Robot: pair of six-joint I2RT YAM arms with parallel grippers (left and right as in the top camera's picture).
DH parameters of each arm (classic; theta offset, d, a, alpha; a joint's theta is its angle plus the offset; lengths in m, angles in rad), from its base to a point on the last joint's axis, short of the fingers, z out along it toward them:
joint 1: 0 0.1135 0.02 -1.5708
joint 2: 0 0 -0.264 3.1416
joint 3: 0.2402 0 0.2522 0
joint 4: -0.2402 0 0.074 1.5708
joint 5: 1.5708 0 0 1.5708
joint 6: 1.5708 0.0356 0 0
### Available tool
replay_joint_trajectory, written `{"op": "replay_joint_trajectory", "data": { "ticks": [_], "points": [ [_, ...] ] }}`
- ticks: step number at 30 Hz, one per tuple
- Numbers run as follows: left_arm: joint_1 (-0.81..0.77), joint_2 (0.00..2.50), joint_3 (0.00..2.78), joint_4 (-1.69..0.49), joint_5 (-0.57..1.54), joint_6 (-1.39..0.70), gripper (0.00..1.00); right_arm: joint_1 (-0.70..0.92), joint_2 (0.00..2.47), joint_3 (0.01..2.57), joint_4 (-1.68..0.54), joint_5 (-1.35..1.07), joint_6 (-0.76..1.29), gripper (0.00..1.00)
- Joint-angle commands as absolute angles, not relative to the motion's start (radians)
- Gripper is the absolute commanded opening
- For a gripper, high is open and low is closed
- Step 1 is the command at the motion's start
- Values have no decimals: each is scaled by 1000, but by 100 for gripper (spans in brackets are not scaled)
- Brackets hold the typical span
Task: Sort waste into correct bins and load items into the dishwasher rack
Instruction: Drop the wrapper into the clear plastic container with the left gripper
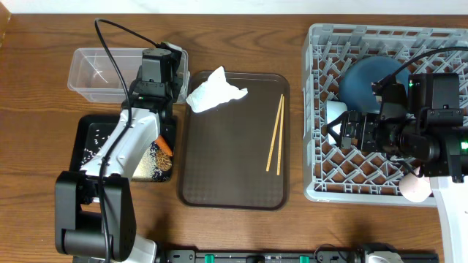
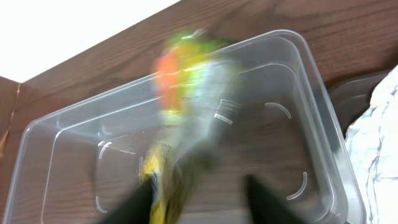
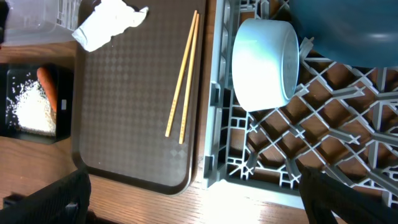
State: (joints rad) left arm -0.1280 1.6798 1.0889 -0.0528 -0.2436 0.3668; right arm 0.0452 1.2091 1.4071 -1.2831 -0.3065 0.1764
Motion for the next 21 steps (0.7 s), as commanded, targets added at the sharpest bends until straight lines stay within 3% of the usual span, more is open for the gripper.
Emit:
{"op": "replay_joint_trajectory", "data": {
  "ticks": [1,7,12,15,16,17,19,21],
  "points": [
    [-135,1654,1096,-61,-252,387,71,54,1210,1411,-1290,-318,186,99],
    [-173,1562,1096,-99,-236,350,76,54,1210,1411,-1301,-318,185,99],
    [-228,1542,1095,-186,-2,350,76,54,1210,1411,-1296,-314,178,99],
    [-253,1570,1095,-216,-38,349,75,54,1210,1411,-1297,-314,178,99],
    [-255,1576,1095,-222,-54,346,73,54,1210,1411,-1298,-315,178,99],
    [-255,1576,1095,-226,-105,329,62,54,1210,1411,-1300,-314,178,99],
    [-253,1564,1095,-216,-249,290,49,54,1210,1411,-1304,-314,178,99],
    [-241,1548,1095,-183,-348,276,27,54,1210,1411,-1304,-314,178,99]
  ]
}}
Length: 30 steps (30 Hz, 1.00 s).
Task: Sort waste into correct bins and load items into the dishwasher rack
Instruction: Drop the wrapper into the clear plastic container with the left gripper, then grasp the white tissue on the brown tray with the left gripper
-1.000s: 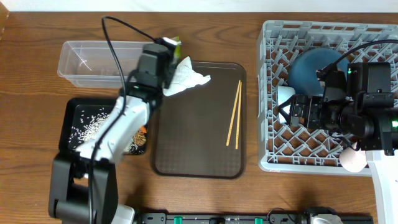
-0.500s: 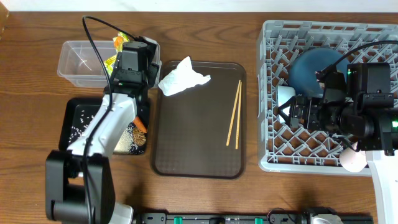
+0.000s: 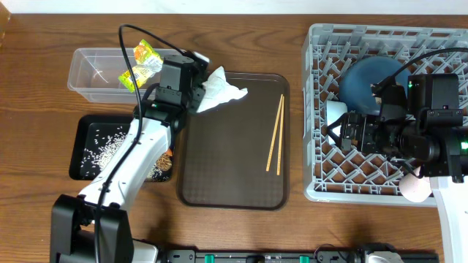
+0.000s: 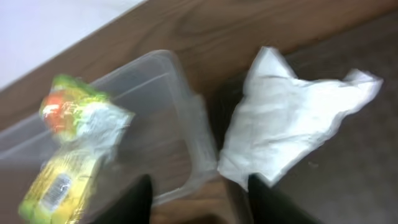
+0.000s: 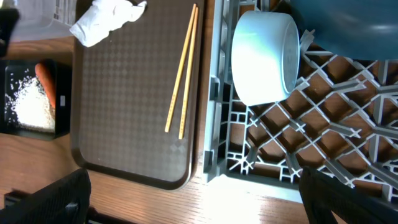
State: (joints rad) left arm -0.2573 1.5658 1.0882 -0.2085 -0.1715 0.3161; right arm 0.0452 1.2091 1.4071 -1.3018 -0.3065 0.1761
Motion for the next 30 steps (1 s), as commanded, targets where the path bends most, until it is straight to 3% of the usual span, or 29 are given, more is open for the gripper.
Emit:
{"op": "replay_joint_trajectory", "data": {
  "ticks": [1,2,5,14,24,30],
  "points": [
    [-230,1542,1095,-163,-367,271,14,54,1210,1411,-1303,-314,178,99],
    [-212,1539,1095,-145,-368,270,6,54,1210,1411,-1300,-314,178,99],
    [-143,1558,1095,-118,-340,147,6,54,1210,1411,-1298,-314,178,99],
    [70,1787,1095,33,57,-22,6,54,1211,1411,-1314,-315,179,99],
    [83,1795,1095,54,173,-21,6,54,1211,1411,-1322,-315,178,99],
    [57,1598,1095,-9,176,-21,7,54,1211,1411,-1322,-315,178,99]
  ]
}}
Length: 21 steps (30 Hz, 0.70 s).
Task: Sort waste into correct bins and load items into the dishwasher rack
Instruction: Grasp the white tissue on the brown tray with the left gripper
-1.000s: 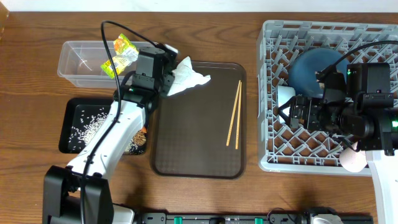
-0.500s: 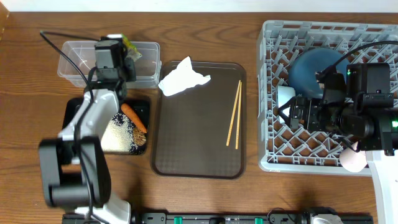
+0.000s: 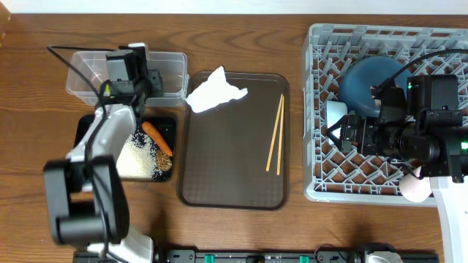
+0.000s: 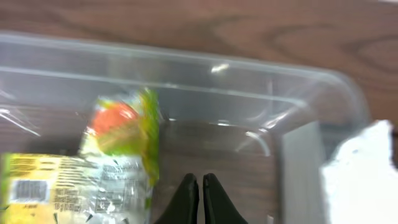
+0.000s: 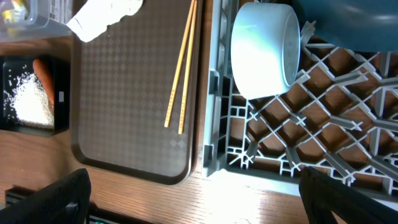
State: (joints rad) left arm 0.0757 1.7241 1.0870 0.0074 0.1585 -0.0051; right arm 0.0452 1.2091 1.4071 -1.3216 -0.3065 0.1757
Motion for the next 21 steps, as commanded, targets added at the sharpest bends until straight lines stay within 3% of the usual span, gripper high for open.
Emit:
{"op": "replay_joint_trajectory", "data": {
  "ticks": [1,2,5,10,16,21],
  "points": [
    [43,1567,1095,-39,176,-21,7,54,1211,1411,-1320,-315,178,99],
    [26,1540,1095,-73,176,-21,8,54,1211,1411,-1317,-315,178,99],
    [-54,1503,1095,-188,176,-20,37,54,1211,1411,-1315,-315,178,99],
    [-220,1572,1088,-253,167,96,57,54,1211,1411,-1319,-315,178,99],
    [-350,1743,1088,-171,13,138,67,54,1211,1411,-1319,-315,178,99],
    [-377,1871,1088,-65,10,138,73,54,1211,1411,-1320,-315,178,99]
  ]
}}
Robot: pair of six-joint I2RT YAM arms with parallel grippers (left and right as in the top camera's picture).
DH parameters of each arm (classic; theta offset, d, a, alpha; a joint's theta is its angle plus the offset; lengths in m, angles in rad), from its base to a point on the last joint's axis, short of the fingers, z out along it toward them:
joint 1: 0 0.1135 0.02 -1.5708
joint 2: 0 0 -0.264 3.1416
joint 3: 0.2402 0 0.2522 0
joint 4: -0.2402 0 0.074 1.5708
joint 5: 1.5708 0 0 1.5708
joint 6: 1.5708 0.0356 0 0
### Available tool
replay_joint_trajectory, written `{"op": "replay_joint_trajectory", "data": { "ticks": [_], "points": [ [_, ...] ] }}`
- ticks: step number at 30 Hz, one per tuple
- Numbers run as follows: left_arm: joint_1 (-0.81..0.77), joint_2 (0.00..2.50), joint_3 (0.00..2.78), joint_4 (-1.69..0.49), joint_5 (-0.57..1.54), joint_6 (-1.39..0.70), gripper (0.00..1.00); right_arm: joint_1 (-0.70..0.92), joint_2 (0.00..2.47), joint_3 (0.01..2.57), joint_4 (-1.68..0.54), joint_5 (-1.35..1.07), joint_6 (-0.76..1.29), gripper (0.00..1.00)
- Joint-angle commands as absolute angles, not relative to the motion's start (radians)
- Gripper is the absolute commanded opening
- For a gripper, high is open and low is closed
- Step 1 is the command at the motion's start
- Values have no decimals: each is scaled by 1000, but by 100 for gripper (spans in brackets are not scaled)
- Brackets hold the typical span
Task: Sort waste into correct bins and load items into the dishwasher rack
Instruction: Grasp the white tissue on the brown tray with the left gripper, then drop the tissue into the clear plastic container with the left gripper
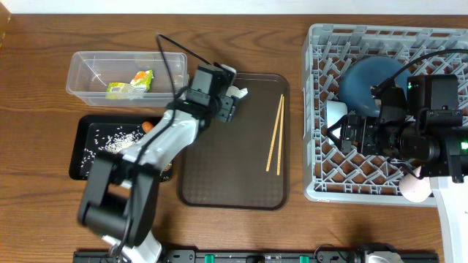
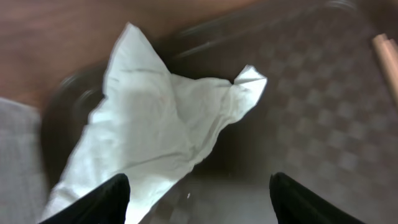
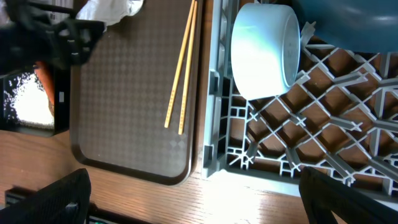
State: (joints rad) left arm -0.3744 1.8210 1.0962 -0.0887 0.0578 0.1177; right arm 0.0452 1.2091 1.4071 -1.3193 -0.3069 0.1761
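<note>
A crumpled white napkin (image 2: pixel 149 130) lies at the far left corner of the brown tray (image 1: pixel 234 175). My left gripper (image 2: pixel 199 186) hovers just over it, open wide, one finger on the napkin's side and one over bare tray. From overhead the left gripper (image 1: pixel 225 98) hides most of the napkin. Two wooden chopsticks (image 1: pixel 275 135) lie on the tray's right side. My right gripper (image 3: pixel 199 199) is open and holds nothing, over the left part of the grey dishwasher rack (image 1: pixel 322 44). A white cup (image 3: pixel 264 50) and a blue bowl (image 1: pixel 373 77) sit in the rack.
A clear bin (image 1: pixel 95 80) at the far left holds a green and yellow wrapper (image 1: pixel 130 84). In front of it a black tray (image 1: pixel 110 142) holds rice and a carrot piece. A pale cup (image 1: pixel 417 190) rests at the rack's near right corner.
My left gripper was shut above the clear bin and the wrapper in it. Now it is open over the napkin on the tray. The right arm has not moved.
First my left gripper was over the clear bin with the wrapper blurred in front of it. Then the wrapper lay in the bin and the gripper stood open near the napkin. Later it was shut over the bin, and now it is open over the napkin.
</note>
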Motion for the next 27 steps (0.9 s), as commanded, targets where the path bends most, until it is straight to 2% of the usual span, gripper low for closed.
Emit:
{"op": "replay_joint_trajectory", "data": {
  "ticks": [1,7,8,11,13,14,15,23,27],
  "points": [
    [-377,1888,1088,-50,10,138,73,54,1211,1411,-1320,-315,178,99],
    [-376,1980,1088,32,11,138,73,54,1211,1411,-1320,-315,178,99],
    [-376,1990,1088,35,11,138,69,54,1211,1411,-1320,-315,178,99],
    [-377,1989,1089,26,15,136,43,54,1211,1411,-1322,-315,178,99],
    [-377,1965,1089,12,15,134,23,54,1211,1411,-1325,-315,178,99],
    [-377,1948,1089,3,15,134,10,54,1211,1411,-1325,-315,178,99],
    [-377,1924,1089,-10,15,134,6,54,1211,1411,-1325,-315,178,99],
    [-368,1629,1089,-103,-4,136,6,54,1211,1411,-1324,-315,178,99],
    [-327,1528,1089,-105,-106,135,6,54,1211,1411,-1325,-315,178,99]
  ]
}}
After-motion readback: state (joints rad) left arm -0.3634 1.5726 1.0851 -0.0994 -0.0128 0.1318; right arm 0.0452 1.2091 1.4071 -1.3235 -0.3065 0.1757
